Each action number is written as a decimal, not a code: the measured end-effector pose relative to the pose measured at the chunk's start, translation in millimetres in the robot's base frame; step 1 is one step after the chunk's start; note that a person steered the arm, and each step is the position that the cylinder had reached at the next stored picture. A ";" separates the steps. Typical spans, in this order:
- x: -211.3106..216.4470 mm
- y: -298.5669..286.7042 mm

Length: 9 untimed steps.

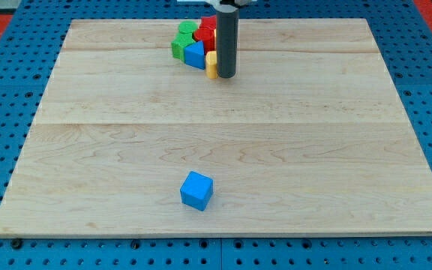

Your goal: Push blue cube into group of blocks

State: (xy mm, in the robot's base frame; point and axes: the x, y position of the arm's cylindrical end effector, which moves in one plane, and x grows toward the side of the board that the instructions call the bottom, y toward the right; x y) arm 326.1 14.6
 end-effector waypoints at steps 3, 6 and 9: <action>-28.2 13.1; 225.1 59.4; 262.5 -14.9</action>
State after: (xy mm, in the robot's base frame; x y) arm 588.6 -0.3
